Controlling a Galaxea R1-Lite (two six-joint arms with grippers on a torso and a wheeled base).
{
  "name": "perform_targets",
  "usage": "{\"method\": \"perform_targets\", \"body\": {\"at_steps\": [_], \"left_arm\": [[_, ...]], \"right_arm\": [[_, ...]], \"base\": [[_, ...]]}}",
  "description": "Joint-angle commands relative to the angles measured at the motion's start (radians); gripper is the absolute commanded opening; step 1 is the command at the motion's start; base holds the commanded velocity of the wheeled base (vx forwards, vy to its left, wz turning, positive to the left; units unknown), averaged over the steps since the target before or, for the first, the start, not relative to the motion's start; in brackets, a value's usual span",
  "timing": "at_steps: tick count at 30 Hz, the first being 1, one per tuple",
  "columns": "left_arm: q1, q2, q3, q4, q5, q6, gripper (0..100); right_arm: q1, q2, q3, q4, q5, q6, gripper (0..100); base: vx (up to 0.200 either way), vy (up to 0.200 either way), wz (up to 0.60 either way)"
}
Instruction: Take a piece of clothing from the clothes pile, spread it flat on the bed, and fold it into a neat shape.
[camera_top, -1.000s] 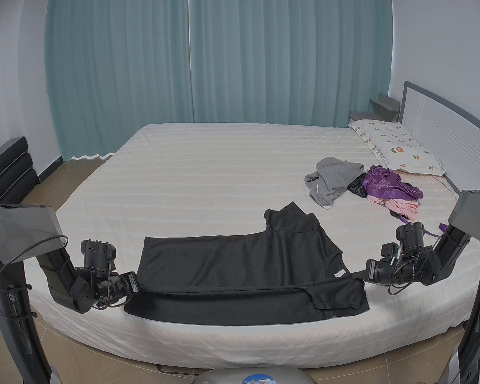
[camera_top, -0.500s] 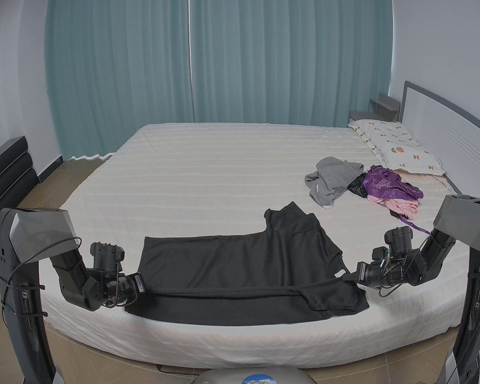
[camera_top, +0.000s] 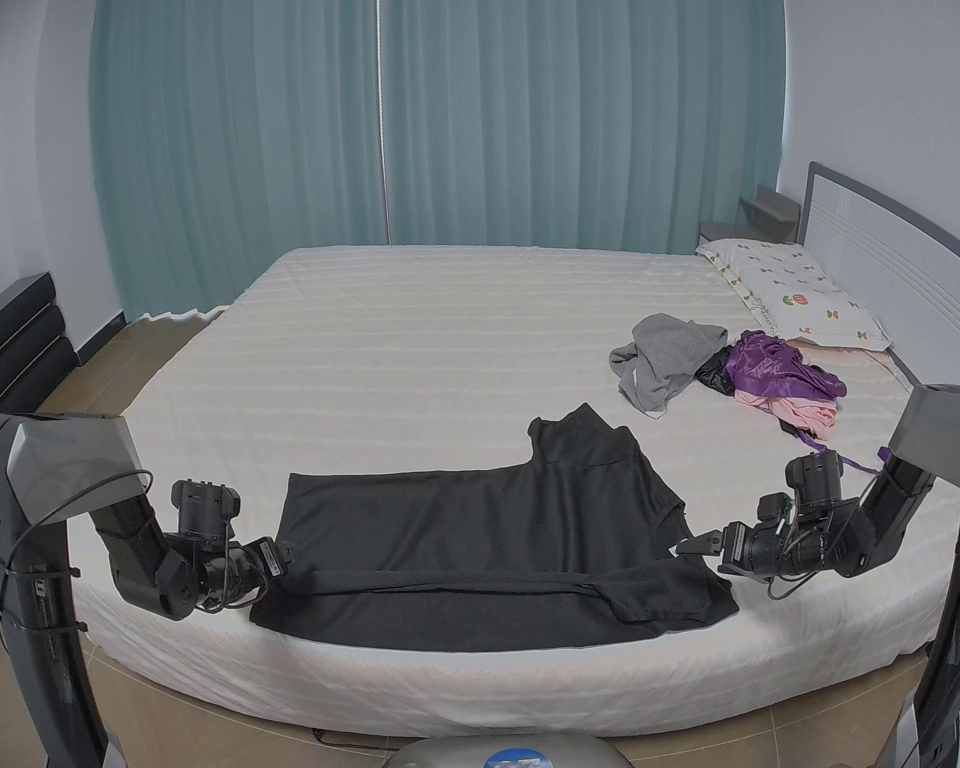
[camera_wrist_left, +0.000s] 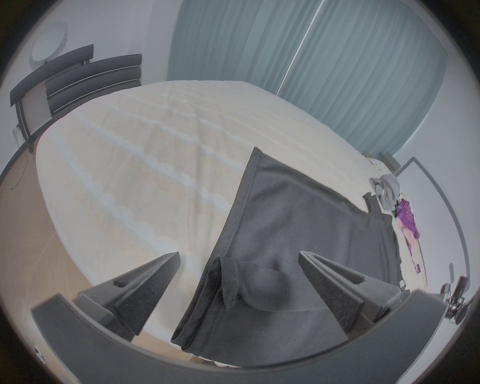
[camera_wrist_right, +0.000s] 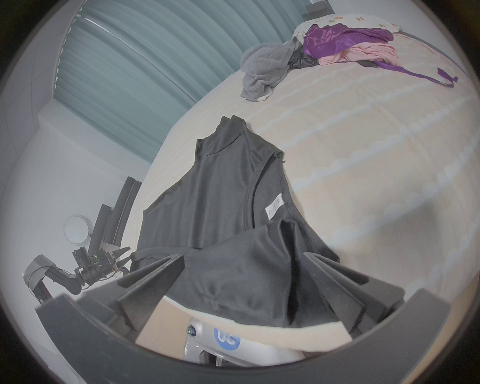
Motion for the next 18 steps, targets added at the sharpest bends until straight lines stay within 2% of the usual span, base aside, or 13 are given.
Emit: {"method": "perform_targets", "body": {"at_steps": [1,6,9,10,11,12,14,18], "left_arm": [[0.023,-0.135,0.055,-0.002,-0.011,-0.024,100],[0.023,-0.215,0.13,-0.007,-0.016,-0.038,100],[0.018,-0.241,0.143,-0.007,-0.013,-0.075,100],[0.017,-0.255,0.144,-0.007,-0.016,-0.116,100],[0.014,-0.263,0.139,-0.005,-0.017,-0.173,100],[0.011,-0.257,0.138,-0.003,-0.019,-0.19,100],[0.011,-0.255,0.138,-0.003,-0.022,-0.19,100],[0.009,-0.238,0.144,0.001,-0.076,-0.194,100]], "right_arm": [[-0.008,-0.114,0.121,-0.046,0.009,0.023,100],[-0.009,-0.17,0.236,-0.104,0.01,0.092,100],[-0.009,-0.18,0.271,-0.143,0.012,0.131,100],[-0.008,-0.173,0.285,-0.167,0.012,0.15,100],[-0.006,-0.161,0.293,-0.21,0.01,0.18,100],[-0.008,-0.15,0.296,-0.232,0.01,0.196,100],[-0.008,-0.14,0.296,-0.245,0.01,0.206,100],[-0.009,-0.118,0.305,-0.272,0.009,0.216,100]], "base": [[0.0,0.0,0.0],[0.0,0.0,0.0],[0.0,0.0,0.0],[0.0,0.0,0.0],[0.2,0.0,0.0],[0.2,0.0,0.0],[0.2,0.0,0.0],[0.2,0.0,0.0]]}}
